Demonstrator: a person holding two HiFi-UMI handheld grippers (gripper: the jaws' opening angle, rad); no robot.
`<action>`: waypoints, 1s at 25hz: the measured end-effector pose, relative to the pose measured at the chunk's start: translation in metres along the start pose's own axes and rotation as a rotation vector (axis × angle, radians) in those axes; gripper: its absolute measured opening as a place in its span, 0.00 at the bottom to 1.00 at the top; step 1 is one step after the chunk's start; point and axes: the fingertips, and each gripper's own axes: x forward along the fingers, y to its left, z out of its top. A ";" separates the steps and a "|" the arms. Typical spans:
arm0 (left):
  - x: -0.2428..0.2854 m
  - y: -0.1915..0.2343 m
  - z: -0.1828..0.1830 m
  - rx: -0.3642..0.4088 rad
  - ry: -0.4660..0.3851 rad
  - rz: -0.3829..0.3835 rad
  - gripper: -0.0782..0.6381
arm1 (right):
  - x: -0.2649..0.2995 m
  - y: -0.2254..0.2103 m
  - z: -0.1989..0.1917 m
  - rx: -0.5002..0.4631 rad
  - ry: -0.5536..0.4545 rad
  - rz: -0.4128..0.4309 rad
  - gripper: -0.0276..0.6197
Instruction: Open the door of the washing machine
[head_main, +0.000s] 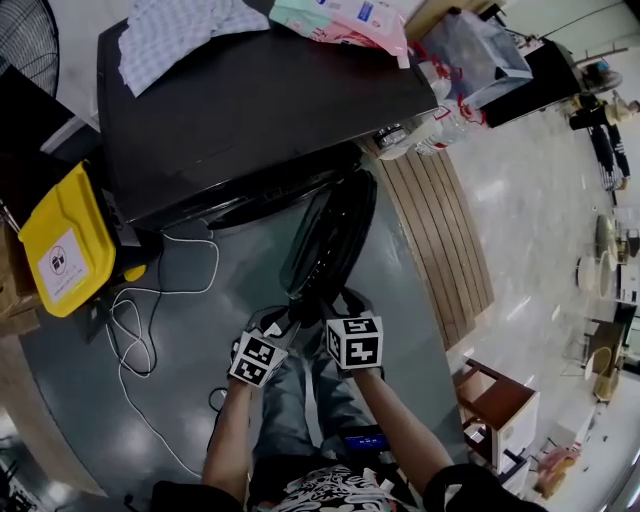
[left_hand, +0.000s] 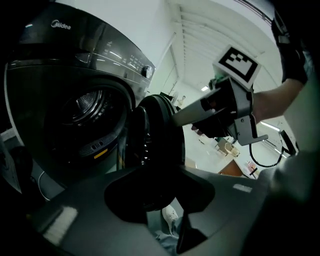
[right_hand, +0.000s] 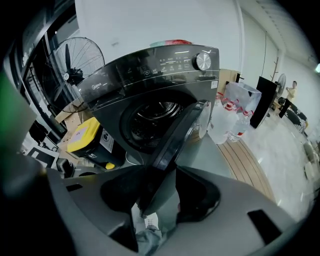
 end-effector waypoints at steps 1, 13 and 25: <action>-0.002 0.002 0.002 -0.008 -0.013 0.018 0.29 | -0.003 -0.004 -0.004 0.002 -0.001 -0.002 0.34; -0.007 0.013 0.031 -0.162 -0.185 0.190 0.29 | -0.037 -0.080 -0.044 0.053 -0.001 -0.050 0.27; 0.015 -0.017 0.052 -0.194 -0.254 0.226 0.27 | -0.061 -0.171 -0.057 -0.024 -0.026 -0.146 0.25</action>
